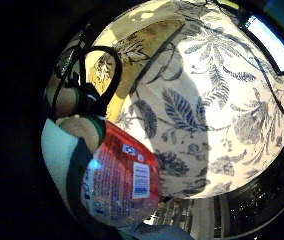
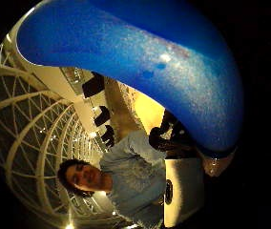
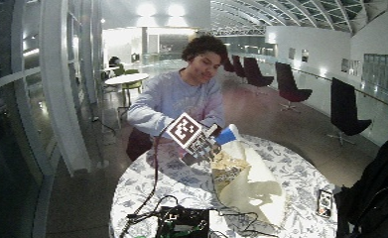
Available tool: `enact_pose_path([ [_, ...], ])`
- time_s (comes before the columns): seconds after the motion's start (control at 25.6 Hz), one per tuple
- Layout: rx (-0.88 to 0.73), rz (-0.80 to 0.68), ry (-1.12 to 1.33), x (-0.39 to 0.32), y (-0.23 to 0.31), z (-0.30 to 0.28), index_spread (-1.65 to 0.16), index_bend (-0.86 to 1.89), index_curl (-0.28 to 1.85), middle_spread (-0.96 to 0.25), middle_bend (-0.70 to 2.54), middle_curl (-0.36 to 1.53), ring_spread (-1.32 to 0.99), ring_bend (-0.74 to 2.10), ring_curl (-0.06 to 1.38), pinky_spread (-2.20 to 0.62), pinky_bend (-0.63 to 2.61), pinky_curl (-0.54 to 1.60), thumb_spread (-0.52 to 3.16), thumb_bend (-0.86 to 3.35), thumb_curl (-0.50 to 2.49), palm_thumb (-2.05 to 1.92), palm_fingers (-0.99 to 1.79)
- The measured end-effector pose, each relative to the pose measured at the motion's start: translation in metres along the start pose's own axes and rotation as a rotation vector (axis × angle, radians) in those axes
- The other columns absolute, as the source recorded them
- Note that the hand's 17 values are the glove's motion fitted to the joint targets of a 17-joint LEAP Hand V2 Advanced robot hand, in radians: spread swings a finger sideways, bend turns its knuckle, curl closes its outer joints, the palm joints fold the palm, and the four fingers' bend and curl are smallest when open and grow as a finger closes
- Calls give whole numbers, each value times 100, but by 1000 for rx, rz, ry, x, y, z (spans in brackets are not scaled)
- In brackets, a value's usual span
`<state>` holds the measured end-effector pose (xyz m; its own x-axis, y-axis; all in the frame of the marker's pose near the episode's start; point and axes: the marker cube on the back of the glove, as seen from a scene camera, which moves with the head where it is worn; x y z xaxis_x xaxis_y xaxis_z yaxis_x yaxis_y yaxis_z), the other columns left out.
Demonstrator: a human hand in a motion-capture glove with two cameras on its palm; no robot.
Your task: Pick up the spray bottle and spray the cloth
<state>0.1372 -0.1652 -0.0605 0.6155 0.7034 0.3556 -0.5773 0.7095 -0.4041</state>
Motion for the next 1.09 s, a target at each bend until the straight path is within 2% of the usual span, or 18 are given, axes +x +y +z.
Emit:
enact_pose_path([
  [1.09,-79,41,27,-5,-4,14,-19,10,24,-5,35,47,-3,51,40,1,40,38,88,-3,57,88,110],
])
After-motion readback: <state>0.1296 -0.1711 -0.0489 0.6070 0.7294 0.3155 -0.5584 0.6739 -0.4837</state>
